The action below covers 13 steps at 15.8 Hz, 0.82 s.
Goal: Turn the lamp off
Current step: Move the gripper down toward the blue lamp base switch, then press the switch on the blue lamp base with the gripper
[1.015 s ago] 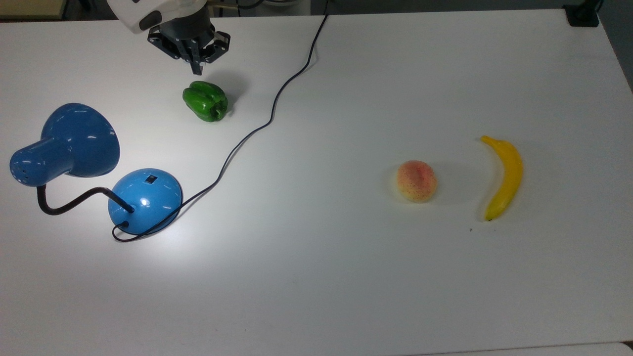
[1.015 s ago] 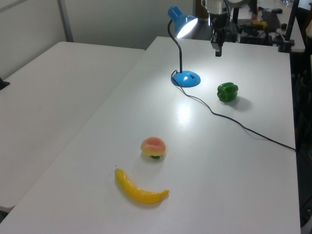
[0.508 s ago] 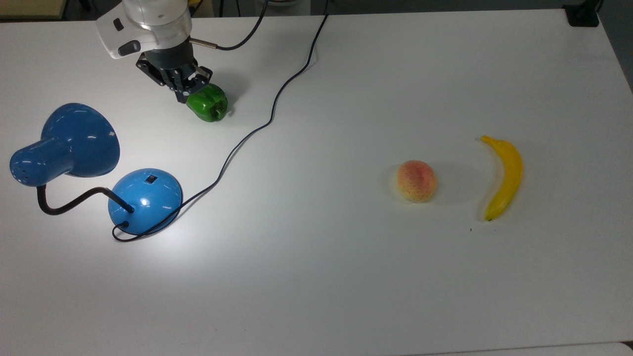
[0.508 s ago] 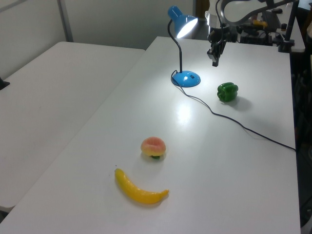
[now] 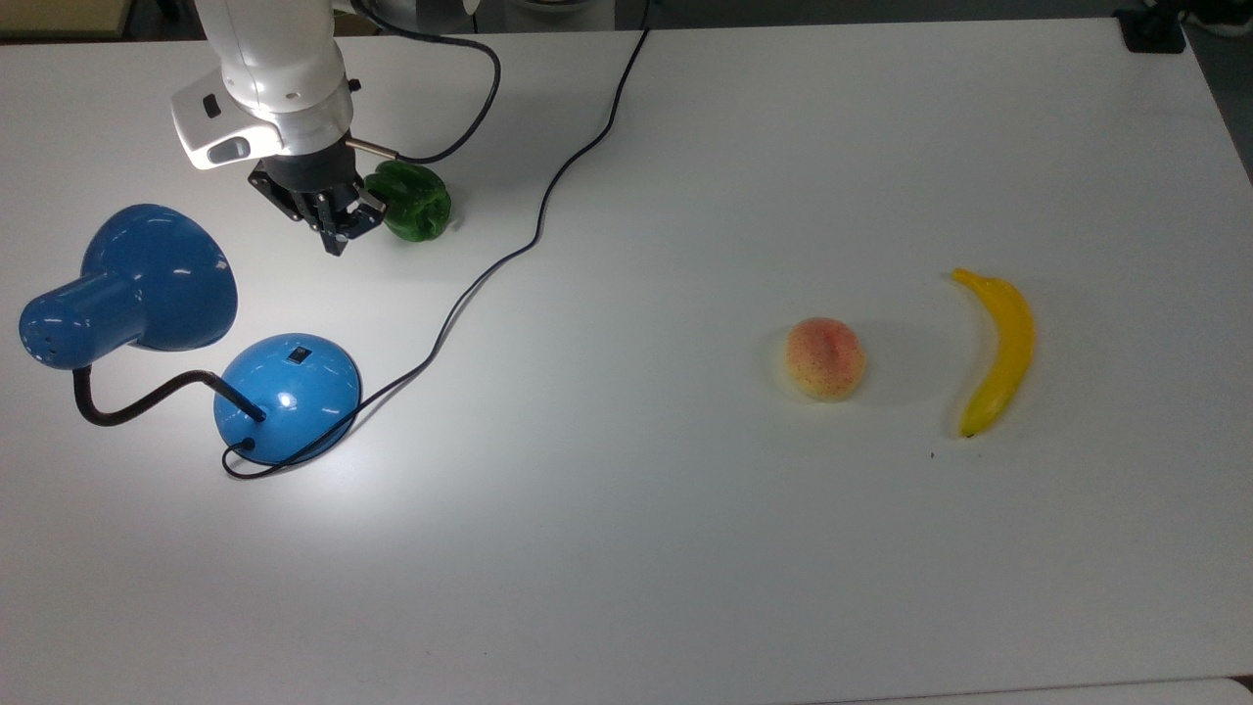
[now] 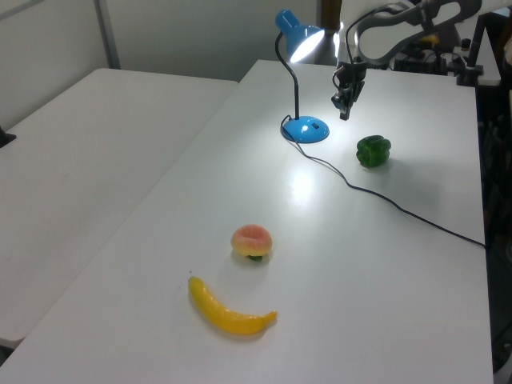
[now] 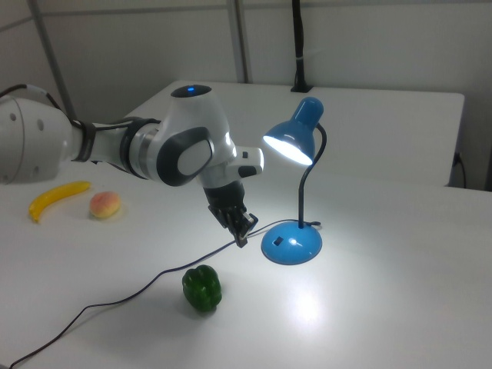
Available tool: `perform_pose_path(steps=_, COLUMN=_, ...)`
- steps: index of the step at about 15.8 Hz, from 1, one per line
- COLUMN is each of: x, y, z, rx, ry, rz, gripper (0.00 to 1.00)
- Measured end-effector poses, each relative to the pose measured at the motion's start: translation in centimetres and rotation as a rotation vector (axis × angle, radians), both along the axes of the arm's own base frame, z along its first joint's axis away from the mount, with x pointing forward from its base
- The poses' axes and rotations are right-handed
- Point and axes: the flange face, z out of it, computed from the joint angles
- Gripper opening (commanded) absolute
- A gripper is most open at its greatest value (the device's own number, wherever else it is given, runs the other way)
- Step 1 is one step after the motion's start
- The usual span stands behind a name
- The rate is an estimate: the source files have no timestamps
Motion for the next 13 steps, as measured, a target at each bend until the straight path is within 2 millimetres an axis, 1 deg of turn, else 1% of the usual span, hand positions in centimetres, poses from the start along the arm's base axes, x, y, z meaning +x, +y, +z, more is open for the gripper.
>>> perform_pose_path(steps=3, x=0.6, y=-0.8, z=-1.5, rx=-0.005, ry=-0.029, rz=-0.011, gripper=0.00)
perform_pose_path(steps=8, x=1.7, y=-1.9, z=-3.1, rx=-0.018, ry=-0.105, rz=-0.016, gripper=0.00)
perform_pose_path(steps=11, x=2.3, y=-2.1, z=-4.2, rx=-0.026, ry=-0.152, rz=-0.011, gripper=0.00)
perform_pose_path(steps=13, x=2.7, y=-2.1, z=-4.5, rx=-0.032, ry=-0.186, rz=-0.007, gripper=0.00)
